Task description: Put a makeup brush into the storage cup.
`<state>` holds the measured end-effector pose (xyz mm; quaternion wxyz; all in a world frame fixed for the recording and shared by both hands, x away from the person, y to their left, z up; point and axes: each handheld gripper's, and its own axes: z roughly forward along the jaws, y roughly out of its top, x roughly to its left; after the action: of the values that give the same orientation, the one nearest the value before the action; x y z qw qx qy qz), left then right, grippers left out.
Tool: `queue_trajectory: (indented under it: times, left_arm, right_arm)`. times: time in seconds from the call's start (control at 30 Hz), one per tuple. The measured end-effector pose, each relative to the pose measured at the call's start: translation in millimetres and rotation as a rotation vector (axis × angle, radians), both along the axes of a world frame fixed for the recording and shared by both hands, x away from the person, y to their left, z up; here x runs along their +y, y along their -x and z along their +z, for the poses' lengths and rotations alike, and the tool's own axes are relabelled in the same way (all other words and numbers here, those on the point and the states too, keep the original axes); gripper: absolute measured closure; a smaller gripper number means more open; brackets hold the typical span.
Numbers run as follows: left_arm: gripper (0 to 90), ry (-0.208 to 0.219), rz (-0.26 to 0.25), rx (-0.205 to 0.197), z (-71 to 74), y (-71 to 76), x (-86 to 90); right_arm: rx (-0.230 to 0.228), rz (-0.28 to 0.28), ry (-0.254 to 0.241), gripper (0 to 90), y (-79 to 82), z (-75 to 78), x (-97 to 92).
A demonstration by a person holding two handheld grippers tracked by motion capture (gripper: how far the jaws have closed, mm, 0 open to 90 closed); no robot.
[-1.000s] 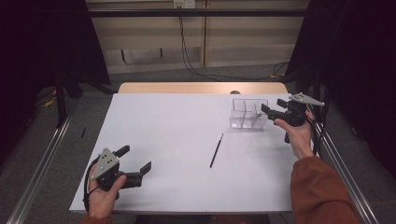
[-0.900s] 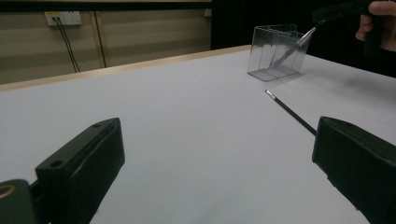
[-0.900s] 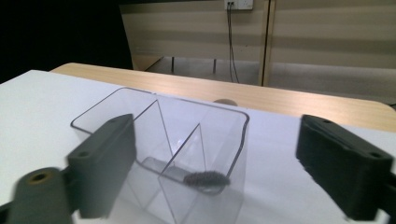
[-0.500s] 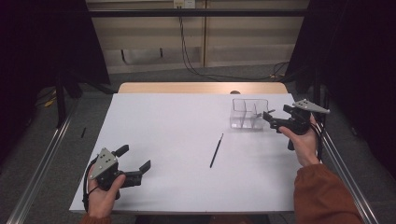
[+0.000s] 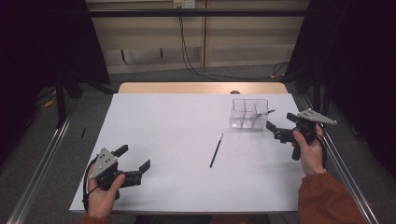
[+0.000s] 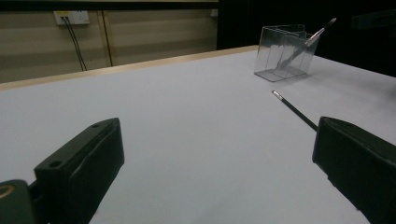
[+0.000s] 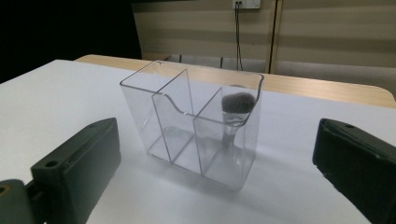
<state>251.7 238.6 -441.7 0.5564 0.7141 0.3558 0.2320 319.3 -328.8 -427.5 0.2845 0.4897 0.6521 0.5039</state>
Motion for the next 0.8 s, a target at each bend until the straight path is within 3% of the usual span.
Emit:
queue_trajectory:
  times: [0.4,0.8]
  left_arm:
    - [2.2,-0.013,0.005,-0.003,-0.3,2.5,4.6]
    - [2.2,-0.018,0.008,0.002,-0.7,5.3,4.4]
  right_arm:
    - [-0.015,0.053,0.000,0.8,33.1,-4.6,11.9]
    - [-0.011,0.071,0.006,1.6,60.9,-11.7,16.1]
